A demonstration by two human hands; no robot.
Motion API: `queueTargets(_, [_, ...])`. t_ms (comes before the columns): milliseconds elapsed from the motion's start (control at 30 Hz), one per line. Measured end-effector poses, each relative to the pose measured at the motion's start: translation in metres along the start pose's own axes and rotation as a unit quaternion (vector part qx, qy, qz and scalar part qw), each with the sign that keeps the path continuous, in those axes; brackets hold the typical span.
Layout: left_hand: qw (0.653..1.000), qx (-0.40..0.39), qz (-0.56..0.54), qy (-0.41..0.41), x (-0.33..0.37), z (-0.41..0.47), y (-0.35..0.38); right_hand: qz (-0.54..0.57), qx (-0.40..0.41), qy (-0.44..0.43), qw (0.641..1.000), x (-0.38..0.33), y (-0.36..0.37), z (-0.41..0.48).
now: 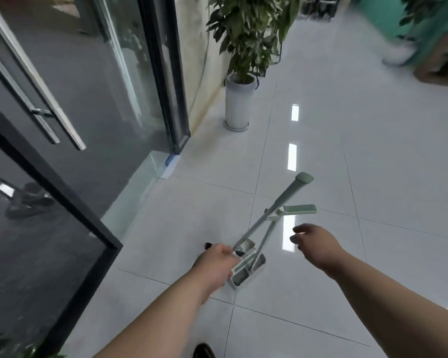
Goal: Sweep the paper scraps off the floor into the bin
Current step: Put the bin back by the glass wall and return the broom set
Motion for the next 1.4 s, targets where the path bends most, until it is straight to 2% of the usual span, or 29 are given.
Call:
queueTargets(167, [0.998, -0.048, 0.028, -0.013, 0.018, 0.05, 0.011, -0.109, 0.042, -0.021, 0.993, -0.034, -0.025, 0.031])
queueTargets(300, [0.998, -0.05, 0.022, -0.025, 0.027, 0.083, 0.029, -0.154, 0.06, -0.029, 0.986, -0.042, -0.041, 0.066])
queueTargets(467, [0.997, -0.022, 0.001, -0.067, 0.035, 0.113, 0.058, -0.273, 0.013, -0.082, 0.958, -0.056, -0.039, 0.122])
queueTargets(567, [0.995, 0.023, -0.001, -0.094, 0.036, 0.124, 0.074, -0.371, -0.039, -0.128, 0.919, -0.063, -0.025, 0.149])
queueTargets(700, [0.99, 0.105, -0.029, -0.093, 0.047, 0.126, 0.092, -0.431, -0.12, -0.197, 0.872, -0.058, -0.005, 0.178])
queueTargets(867, [0.983, 0.182, 0.028, 0.02, 0.084, 0.123, 0.102, -0.424, -0.175, -0.249, 0.853, -0.056, 0.015, 0.184])
queueTargets(933, [0.98, 0.194, 0.019, 0.035, 0.098, 0.119, 0.109, -0.421, -0.187, -0.274, 0.844, -0.057, 0.022, 0.177])
queueTargets(1033, [0.966, 0.26, -0.004, 0.009, 0.101, 0.111, 0.106, -0.432, -0.193, -0.289, 0.832, -0.054, 0.03, 0.167])
queueTargets(1167, [0.945, 0.326, 0.002, 0.008, 0.099, 0.088, 0.093, -0.413, -0.159, -0.325, 0.836, -0.058, 0.036, 0.149])
queueTargets(1300, [0.895, 0.445, -0.015, 0.007, 0.097, 0.049, 0.073, -0.433, -0.137, -0.409, 0.792, -0.068, 0.048, 0.107])
queueTargets(1400, [0.865, 0.501, 0.014, -0.006, 0.098, 0.015, 0.06, -0.443, -0.145, -0.46, 0.756, -0.074, 0.058, 0.075])
Point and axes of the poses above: each hand's wrist, its own z-axis towards the middle knuckle, its own y-axis out of the palm, x = y × z, the point moved 8 cm from there along z, towards the middle knuckle, and after that the axes turned 14 degrees about y, right-handed, at the moved point
